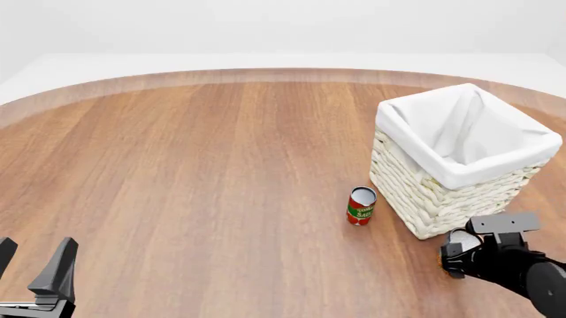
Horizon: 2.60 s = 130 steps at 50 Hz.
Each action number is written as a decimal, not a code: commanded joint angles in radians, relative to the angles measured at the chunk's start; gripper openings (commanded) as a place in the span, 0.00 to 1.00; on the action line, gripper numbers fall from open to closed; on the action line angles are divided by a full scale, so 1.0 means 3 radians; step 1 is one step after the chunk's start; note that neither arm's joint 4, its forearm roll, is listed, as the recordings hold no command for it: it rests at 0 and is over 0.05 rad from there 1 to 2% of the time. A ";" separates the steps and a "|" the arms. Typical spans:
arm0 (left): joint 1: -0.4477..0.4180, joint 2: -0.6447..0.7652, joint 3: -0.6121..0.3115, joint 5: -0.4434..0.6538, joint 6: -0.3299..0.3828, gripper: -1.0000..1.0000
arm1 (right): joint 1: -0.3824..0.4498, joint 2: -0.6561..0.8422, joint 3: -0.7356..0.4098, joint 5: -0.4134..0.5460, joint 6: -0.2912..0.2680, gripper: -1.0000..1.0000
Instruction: Pick up the alphabet soup and the cream cheese box, and put them in the basket.
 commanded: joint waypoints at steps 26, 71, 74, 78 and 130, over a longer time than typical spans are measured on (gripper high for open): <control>0.0000 0.0000 0.0000 0.0000 0.0000 1.00 | 0.0020 -0.0028 0.0003 -0.0010 0.0002 0.00; 0.0000 0.0000 0.0000 0.0000 0.0000 1.00 | 0.0073 -0.1061 -0.0354 0.1158 -0.0005 0.00; 0.0000 0.0000 0.0000 0.0000 0.0000 1.00 | 0.0072 -0.1110 -0.0415 0.1245 -0.0010 0.00; 0.0000 0.0000 0.0000 0.0000 0.0000 1.00 | 0.0050 -0.1142 -0.0496 0.1326 -0.0035 0.00; 0.0000 0.0000 0.0000 0.0000 0.0000 1.00 | 0.0126 -0.1552 -0.1376 0.2248 -0.0082 0.00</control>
